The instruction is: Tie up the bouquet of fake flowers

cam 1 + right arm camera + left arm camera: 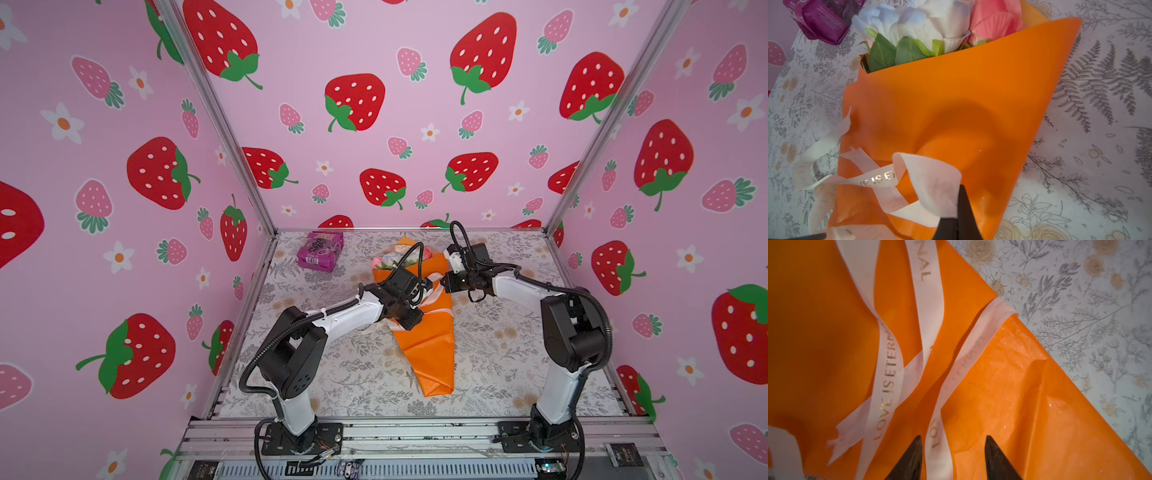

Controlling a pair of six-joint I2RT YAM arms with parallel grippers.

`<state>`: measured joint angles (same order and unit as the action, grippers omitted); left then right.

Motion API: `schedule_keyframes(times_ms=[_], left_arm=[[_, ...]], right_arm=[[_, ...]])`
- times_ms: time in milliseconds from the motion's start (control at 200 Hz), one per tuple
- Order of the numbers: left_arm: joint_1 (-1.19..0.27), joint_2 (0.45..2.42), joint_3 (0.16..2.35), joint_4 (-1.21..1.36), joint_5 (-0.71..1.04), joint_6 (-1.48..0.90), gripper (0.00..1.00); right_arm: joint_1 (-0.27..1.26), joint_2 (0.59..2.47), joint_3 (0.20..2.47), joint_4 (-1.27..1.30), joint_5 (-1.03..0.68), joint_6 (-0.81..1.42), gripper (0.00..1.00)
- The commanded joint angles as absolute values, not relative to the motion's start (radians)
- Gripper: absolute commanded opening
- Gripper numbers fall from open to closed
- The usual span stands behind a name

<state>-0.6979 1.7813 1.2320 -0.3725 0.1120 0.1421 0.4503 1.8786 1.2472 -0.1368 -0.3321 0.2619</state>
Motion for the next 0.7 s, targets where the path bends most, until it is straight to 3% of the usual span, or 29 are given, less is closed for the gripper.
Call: schedule_keyframes(times_ms=[0,600,695], left_arm=[[-0.704,1.809,1.298,-0.377,0.026,0.193,0.51],[-0.704,1.94,1.365,-0.503,0.063,0.207,0.45],[-0.703,1.944,1.371,-0.511,0.07,0.207,0.39]], right_arm=[[0.44,1.831,1.234,-0.156,-0.359,0.277,0.0],[0.433,1.834,1.242,-0.155,-0.377,0.284,0.03],[0.433,1.831,1.24,-0.155,-0.385,0.284,0.04]])
